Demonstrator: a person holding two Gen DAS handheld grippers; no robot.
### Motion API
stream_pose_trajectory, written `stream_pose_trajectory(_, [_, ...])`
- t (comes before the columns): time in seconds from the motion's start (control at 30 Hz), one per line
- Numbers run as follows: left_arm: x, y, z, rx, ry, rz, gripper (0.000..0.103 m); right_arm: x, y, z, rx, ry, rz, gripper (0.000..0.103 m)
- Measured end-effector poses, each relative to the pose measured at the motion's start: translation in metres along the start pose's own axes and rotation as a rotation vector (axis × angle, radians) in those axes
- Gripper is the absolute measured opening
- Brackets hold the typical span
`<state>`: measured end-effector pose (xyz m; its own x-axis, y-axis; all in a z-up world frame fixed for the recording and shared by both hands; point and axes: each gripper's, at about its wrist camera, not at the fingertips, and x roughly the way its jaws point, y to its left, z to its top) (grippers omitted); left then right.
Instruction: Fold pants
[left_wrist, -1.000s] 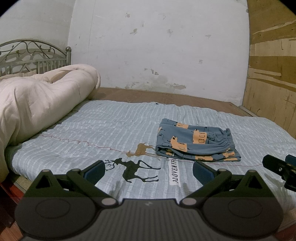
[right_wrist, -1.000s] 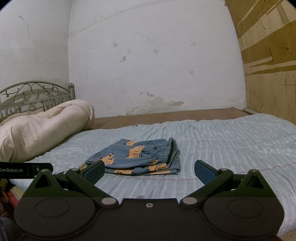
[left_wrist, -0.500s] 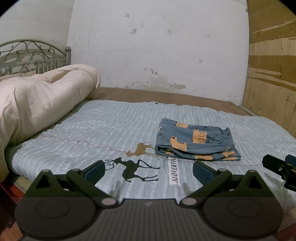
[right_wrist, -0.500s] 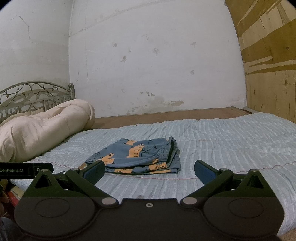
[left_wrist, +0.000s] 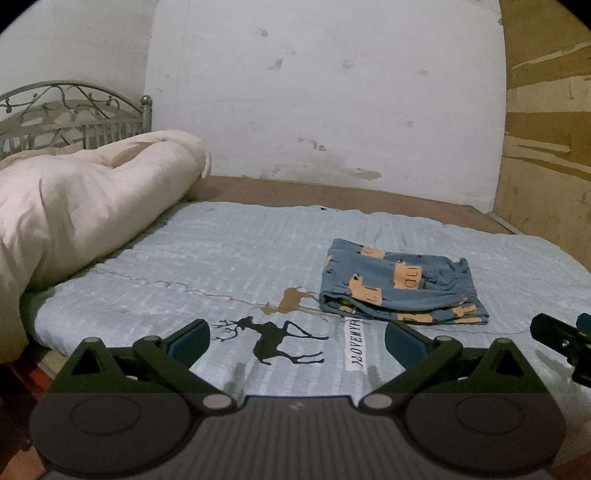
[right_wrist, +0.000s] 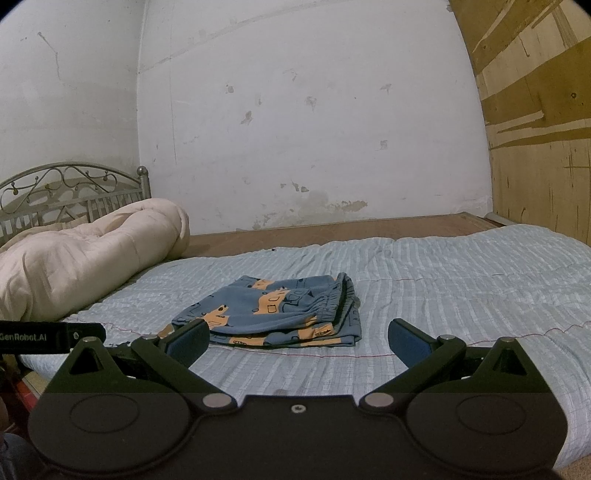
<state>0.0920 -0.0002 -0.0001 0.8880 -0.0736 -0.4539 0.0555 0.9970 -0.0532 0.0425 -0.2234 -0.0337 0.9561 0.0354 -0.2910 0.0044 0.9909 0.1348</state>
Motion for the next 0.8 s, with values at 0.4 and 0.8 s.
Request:
stream_pose_trajectory(0.4, [-0.0002,0.0030,0.0000,-0.007,0.003,0.014,0.102,-0.0001,0.0002,-0.0001,0.001,0.001,-0.001,0.102])
stream_pose_trajectory(0.8, [-0.0011,0.0030,-0.0014,-0.004,0.001,0.011,0.102,-0.0032,0.0027,-0.0034,0.001,0.002,0.003,0.102])
